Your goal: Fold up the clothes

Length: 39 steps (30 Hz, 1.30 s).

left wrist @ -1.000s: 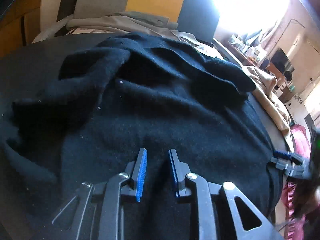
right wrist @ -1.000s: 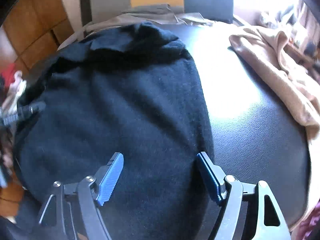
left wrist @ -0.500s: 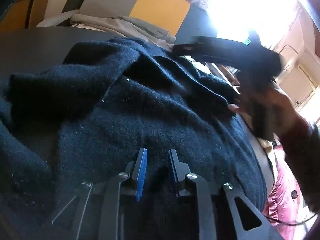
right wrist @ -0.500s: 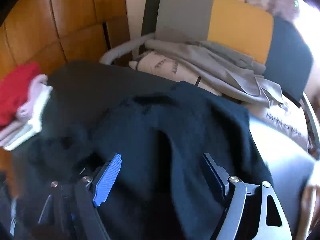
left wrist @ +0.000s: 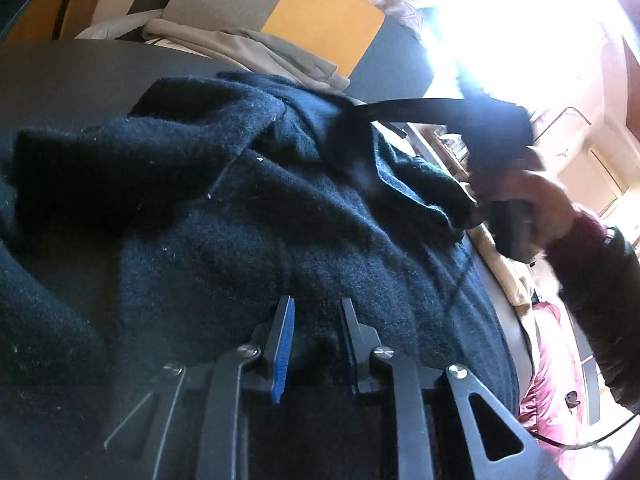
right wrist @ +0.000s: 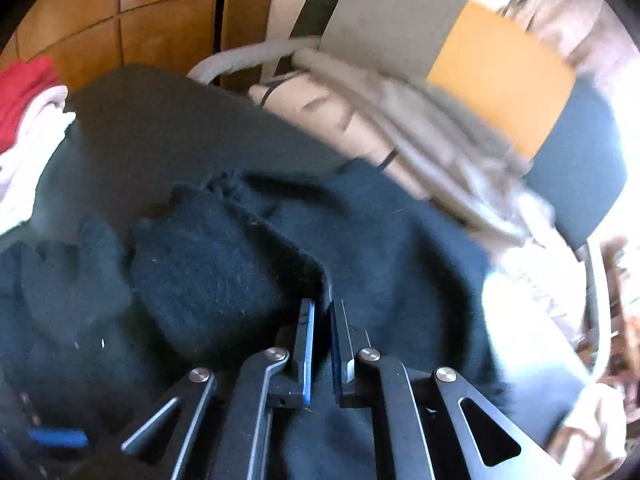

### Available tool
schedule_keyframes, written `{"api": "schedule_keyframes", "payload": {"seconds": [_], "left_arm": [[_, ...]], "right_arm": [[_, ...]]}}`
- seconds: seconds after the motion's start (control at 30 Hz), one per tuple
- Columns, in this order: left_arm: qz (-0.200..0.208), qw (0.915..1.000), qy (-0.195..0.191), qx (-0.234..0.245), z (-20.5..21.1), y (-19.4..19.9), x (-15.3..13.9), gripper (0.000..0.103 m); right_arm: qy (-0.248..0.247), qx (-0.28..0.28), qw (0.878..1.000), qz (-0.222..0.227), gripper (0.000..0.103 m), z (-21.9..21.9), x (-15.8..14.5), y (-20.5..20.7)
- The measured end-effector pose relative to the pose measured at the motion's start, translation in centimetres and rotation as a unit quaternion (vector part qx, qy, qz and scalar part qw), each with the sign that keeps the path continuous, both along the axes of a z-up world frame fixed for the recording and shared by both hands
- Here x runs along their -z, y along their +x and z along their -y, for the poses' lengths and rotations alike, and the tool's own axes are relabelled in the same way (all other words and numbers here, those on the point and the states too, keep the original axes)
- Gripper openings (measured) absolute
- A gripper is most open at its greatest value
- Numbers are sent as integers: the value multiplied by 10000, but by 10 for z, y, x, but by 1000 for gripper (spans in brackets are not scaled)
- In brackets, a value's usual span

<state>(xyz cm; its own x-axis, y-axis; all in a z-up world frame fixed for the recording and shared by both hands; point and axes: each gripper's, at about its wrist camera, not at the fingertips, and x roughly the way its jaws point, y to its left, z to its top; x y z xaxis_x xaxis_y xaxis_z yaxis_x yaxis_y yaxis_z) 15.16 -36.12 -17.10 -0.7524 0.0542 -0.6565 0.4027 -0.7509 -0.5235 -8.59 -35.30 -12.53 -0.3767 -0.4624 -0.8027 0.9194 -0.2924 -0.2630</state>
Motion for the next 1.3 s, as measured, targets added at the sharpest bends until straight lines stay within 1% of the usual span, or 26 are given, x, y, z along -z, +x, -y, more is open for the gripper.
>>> {"api": "schedule_keyframes", "payload": {"seconds": [0.1, 0.17, 0.23, 0.27, 0.3, 0.5, 0.6, 0.63, 0.77, 0.87, 0.97, 1.1, 1.17, 1.23, 1.27, 1.3], "left_arm": [[70, 9999, -139, -14, -5, -3, 0, 21], [110, 9997, -224, -29, -8, -5, 0, 21], [148, 9994, -296, -45, -11, -7, 0, 21], [167, 9993, -324, -53, -13, -8, 1, 21], [186, 9992, -353, -61, -14, -9, 1, 21], [329, 9977, -581, -75, -19, -15, 1, 21], [408, 9966, -718, -72, -21, -17, 1, 21], [429, 9961, -762, -72, -22, -16, 0, 21], [517, 9948, -877, -80, -24, -16, -4, 21], [559, 9942, -913, -89, -25, -15, -5, 21], [600, 9936, -950, -111, -26, -18, -5, 21], [603, 9932, -983, -134, -27, -18, -4, 21], [588, 9934, -977, -142, -27, -17, -4, 21], [571, 9936, -969, -145, -27, -17, -4, 21], [560, 9937, -957, -146, -27, -17, -3, 21], [545, 9940, -939, -144, -26, -16, -3, 21]], "right_arm": [[-105, 275, 9985, -463, 7, -36, -30, -17], [-124, 617, 9954, -726, 7, -71, -53, -38], [-94, 950, 9909, -954, 6, -99, -71, -61], [-70, 1157, 9874, -1074, 4, -116, -80, -75], [-64, 1362, 9839, -1156, 4, -134, -89, -87], [-141, 2436, 9595, -1405, 4, -229, -124, -154], [-175, 2770, 9510, -1365, 4, -261, -125, -173], [-171, 2803, 9498, -1381, 4, -267, -123, -173], [-119, 2559, 9540, -1557, 4, -269, -111, -151], [-240, 2262, 9622, -1499, 4, -257, -104, -127], [-285, 1986, 9693, -1425, 4, -238, -95, -113], [-292, 1735, 9750, -1355, 5, -218, -86, -96], [-269, 1632, 9772, -1328, 10, -210, -83, -89], [-235, 1571, 9790, -1275, 20, -203, -79, -84], [-201, 1566, 9795, -1252, 39, -201, -77, -83], [-167, 1560, 9799, -1229, 69, -198, -75, -83]]}}
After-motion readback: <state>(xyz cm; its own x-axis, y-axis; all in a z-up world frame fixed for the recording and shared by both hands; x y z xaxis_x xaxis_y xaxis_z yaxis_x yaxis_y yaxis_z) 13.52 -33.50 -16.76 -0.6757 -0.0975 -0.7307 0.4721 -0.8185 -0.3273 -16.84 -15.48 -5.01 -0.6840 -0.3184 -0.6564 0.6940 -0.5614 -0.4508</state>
